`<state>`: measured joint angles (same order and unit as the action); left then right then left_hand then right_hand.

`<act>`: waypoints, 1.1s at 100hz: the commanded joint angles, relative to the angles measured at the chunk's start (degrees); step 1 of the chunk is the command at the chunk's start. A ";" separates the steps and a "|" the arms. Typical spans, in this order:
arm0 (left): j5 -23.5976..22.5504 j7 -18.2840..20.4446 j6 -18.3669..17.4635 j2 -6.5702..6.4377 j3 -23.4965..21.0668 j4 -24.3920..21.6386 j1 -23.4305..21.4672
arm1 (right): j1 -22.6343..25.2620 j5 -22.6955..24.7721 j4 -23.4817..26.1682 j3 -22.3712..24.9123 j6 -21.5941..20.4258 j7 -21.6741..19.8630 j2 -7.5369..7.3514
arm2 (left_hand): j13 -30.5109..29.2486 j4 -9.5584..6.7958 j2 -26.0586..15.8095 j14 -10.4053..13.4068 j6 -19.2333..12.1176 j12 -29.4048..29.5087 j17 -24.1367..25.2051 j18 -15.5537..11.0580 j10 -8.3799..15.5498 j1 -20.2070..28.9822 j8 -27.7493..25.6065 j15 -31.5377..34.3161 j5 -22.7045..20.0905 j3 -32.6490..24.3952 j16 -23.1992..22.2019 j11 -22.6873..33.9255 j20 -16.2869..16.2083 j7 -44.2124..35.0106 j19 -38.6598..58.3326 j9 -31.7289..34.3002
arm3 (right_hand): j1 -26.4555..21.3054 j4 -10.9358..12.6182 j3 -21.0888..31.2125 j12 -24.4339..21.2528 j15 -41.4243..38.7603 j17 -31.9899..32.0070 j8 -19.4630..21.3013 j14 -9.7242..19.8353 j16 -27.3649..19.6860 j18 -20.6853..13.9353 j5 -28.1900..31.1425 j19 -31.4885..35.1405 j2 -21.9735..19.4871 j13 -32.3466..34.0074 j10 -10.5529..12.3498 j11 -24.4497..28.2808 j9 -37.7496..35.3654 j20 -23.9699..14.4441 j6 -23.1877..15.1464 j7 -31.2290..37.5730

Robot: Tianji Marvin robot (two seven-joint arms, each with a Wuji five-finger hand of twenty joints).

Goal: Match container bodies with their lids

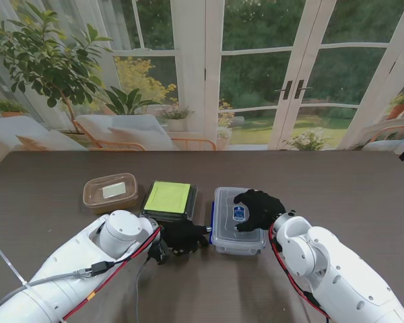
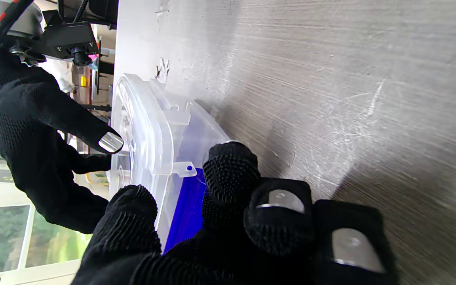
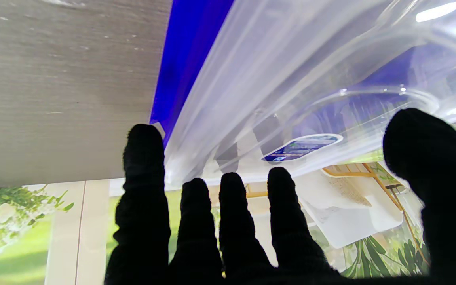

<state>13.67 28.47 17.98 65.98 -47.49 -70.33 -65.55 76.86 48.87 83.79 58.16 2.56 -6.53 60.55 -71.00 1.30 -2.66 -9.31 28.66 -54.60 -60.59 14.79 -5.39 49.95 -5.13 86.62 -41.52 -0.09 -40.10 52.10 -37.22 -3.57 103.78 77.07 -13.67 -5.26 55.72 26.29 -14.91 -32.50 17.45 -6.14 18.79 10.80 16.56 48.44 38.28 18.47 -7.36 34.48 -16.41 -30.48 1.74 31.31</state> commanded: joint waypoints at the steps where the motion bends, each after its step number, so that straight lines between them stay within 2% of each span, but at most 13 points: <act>1: 0.18 1.31 -0.16 0.57 0.22 0.69 0.00 | 1.32 0.01 -1.19 -0.55 0.01 -1.87 -0.16 | -1.87 -0.89 -3.08 -0.95 1.19 -1.04 -1.35 -0.56 -4.05 -0.94 0.58 0.38 1.89 1.16 -0.89 0.72 0.16 0.85 12.91 1.35 | -0.48 -0.63 -0.14 0.51 -7.52 29.25 0.91 -3.57 2.53 -1.46 -1.28 -0.74 -0.50 4.99 0.48 0.69 0.89 0.59 -0.54 0.07; 5: 0.52 1.38 -0.31 0.71 0.28 1.13 0.11 | 1.36 0.02 -1.15 -0.51 -0.05 -1.99 -0.19 | -1.87 -0.89 -3.11 -0.93 1.04 -1.05 -1.35 -0.59 -2.64 -0.94 0.61 0.37 2.10 1.17 -0.92 0.74 0.18 0.92 12.93 1.31 | -0.44 -0.64 -0.15 0.51 -7.51 29.25 0.91 -3.51 2.53 -1.44 -1.28 -0.74 -0.49 4.97 0.51 0.67 0.93 0.59 -0.56 0.06; 7: 0.67 1.40 -0.37 0.77 0.30 1.32 0.16 | 1.37 0.03 -1.14 -0.49 -0.09 -2.04 -0.20 | -1.87 -0.90 -3.12 -0.93 0.94 -0.96 -1.34 -0.57 -3.95 -0.89 0.62 0.37 2.14 1.16 -0.93 0.45 0.21 0.93 12.90 1.24 | -0.45 -0.63 -0.13 0.51 -7.51 29.27 0.91 -3.51 2.53 -1.43 -1.31 -0.74 -0.49 4.96 0.51 0.68 0.91 0.60 -0.58 0.05; 13: 1.02 1.40 -0.52 0.95 0.39 1.85 0.27 | 1.41 0.07 -1.11 -0.45 -0.19 -2.13 -0.23 | -1.86 -0.90 -3.16 -1.03 0.70 -1.25 -1.33 -0.42 -3.16 -0.85 0.65 0.32 2.38 1.17 -0.96 0.87 0.26 1.01 12.84 1.24 | -0.40 -0.64 -0.13 0.51 -7.51 29.29 0.90 -3.49 2.53 -1.45 -1.32 -0.76 -0.53 4.92 0.50 0.66 0.93 0.60 -0.59 0.03; 19: 1.33 1.48 -0.73 1.10 0.53 2.39 0.41 | 1.42 0.09 -1.13 -0.44 -0.24 -2.14 -0.23 | -1.85 -0.90 -3.19 -1.35 0.60 -1.19 -1.33 -0.38 -4.10 -0.83 0.69 0.22 2.66 1.17 -1.00 0.80 0.29 1.09 12.82 1.40 | -0.44 -0.64 -0.12 0.51 -7.48 29.30 0.90 -3.51 2.52 -1.49 -1.32 -0.77 -0.48 4.87 0.48 0.66 0.95 0.61 -0.62 0.01; 21: 1.45 1.54 -0.78 1.15 0.58 2.57 0.47 | 1.42 0.09 -1.13 -0.45 -0.25 -2.15 -0.24 | -1.85 -0.90 -3.22 -1.41 0.50 -1.25 -1.31 -0.32 -2.60 -0.82 0.70 0.19 2.76 1.17 -1.03 1.00 0.32 1.12 12.77 1.34 | -0.41 -0.64 -0.12 0.50 -7.49 29.31 0.90 -3.52 2.52 -1.48 -1.29 -0.77 -0.53 4.88 0.57 0.65 0.96 0.61 -0.63 0.02; 26: 1.78 1.71 -0.90 1.27 0.66 2.99 0.58 | 1.41 0.10 -1.12 -0.45 -0.28 -2.18 -0.24 | -1.85 -0.90 -3.28 -1.53 0.25 -1.00 -1.30 -0.05 -3.90 -0.70 0.75 0.12 3.14 1.17 -1.08 0.32 0.40 1.25 12.61 1.29 | -0.44 -0.64 -0.12 0.51 -7.50 29.31 0.89 -3.53 2.52 -1.48 -1.35 -0.77 -0.54 4.89 0.49 0.66 0.94 0.61 -0.63 -0.01; 30: 2.06 1.78 -0.95 1.36 0.68 3.24 0.62 | 1.41 0.10 -1.12 -0.45 -0.29 -2.19 -0.24 | -1.84 -0.91 -3.29 -1.59 0.03 -1.48 -1.27 0.18 -3.09 -0.69 0.79 0.05 3.42 1.17 -1.13 0.90 0.47 1.32 12.49 1.22 | -0.38 -0.64 -0.16 0.51 -7.46 29.31 0.89 -3.46 2.50 -1.49 -1.37 -0.77 -0.57 4.79 0.51 0.67 0.95 0.61 -0.65 -0.02; 42: 2.36 1.73 -0.93 1.39 0.49 3.09 0.39 | 1.34 0.15 -1.16 -0.48 -0.32 -2.15 -0.24 | -1.83 -0.90 -3.35 -1.96 -1.05 -1.56 -1.26 0.49 -4.63 -0.48 0.87 -0.10 3.93 1.17 -1.25 -0.12 0.58 1.47 12.37 1.18 | -0.41 -0.63 -0.16 0.52 -7.48 29.35 0.91 -3.38 2.51 -1.47 -1.29 -0.79 -0.57 4.82 0.53 0.68 0.98 0.62 -0.66 -0.01; 49: 2.45 1.65 -1.02 1.38 0.30 2.99 0.17 | 1.33 0.18 -1.17 -0.49 -0.37 -2.18 -0.26 | -1.83 -0.89 -3.38 -2.10 -1.87 -2.03 -1.24 0.51 -3.26 -0.32 0.95 -0.18 4.45 1.16 -1.36 0.50 0.62 1.65 12.32 1.22 | -0.41 -0.63 -0.16 0.51 -7.52 29.33 0.92 -3.49 2.52 -1.52 -1.30 -0.80 -0.59 4.87 0.49 0.66 1.00 0.62 -0.67 -0.02; 52: 2.50 1.65 -1.01 1.36 0.19 2.92 0.06 | 1.33 0.19 -1.17 -0.50 -0.39 -2.20 -0.26 | -1.83 -0.89 -3.38 -2.10 -2.33 -1.86 -1.22 0.63 -4.30 -0.29 0.97 -0.19 4.59 1.17 -1.38 0.07 0.68 1.68 12.20 1.20 | -0.38 -0.63 -0.17 0.51 -7.51 29.32 0.92 -3.50 2.52 -1.52 -1.31 -0.79 -0.60 4.83 0.46 0.65 1.03 0.62 -0.68 -0.02; 88: 1.36 0.76 -0.80 0.64 -1.28 0.29 -2.00 | 1.45 0.16 -1.06 -0.50 -0.52 -2.38 -0.30 | -1.73 -0.81 -4.27 -3.85 -3.51 -2.53 -0.93 3.22 -5.12 0.48 1.24 -1.75 6.49 0.82 -1.66 -2.18 1.80 2.23 10.24 1.02 | -0.39 -0.60 -0.20 0.54 -7.53 29.33 0.95 -3.55 2.51 -1.57 -1.28 -0.78 -0.71 4.90 0.52 0.72 0.93 0.62 -0.74 -0.05; 110: -0.12 -0.73 -0.27 0.09 -2.97 -2.45 -4.01 | 1.46 0.12 -1.07 -0.49 -0.50 -2.54 -0.32 | -1.62 -0.73 -4.02 -5.72 -4.34 -3.80 0.54 6.28 -6.57 0.16 1.49 -4.60 8.04 1.06 -2.26 -5.61 3.37 2.65 7.39 0.78 | -0.38 -0.59 -0.27 0.53 -7.48 29.39 0.96 -3.46 2.49 -1.58 -1.25 -0.80 -0.75 4.80 0.49 0.68 1.02 0.64 -0.72 -0.06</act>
<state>14.00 27.09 17.26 66.33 -50.07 -71.74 -68.87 76.93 48.92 84.02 58.24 2.11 -7.25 60.41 -70.98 1.30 -4.88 -13.31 24.13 -57.04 -59.70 19.80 -8.40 50.05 -4.30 82.79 -35.61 -0.11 -41.47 47.02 -34.45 -2.29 103.78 77.05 -13.67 -5.26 55.72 26.29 -13.74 -32.50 17.46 -6.14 18.40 10.79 16.56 48.44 38.28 18.45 -7.36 34.45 -15.59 -30.48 1.74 31.31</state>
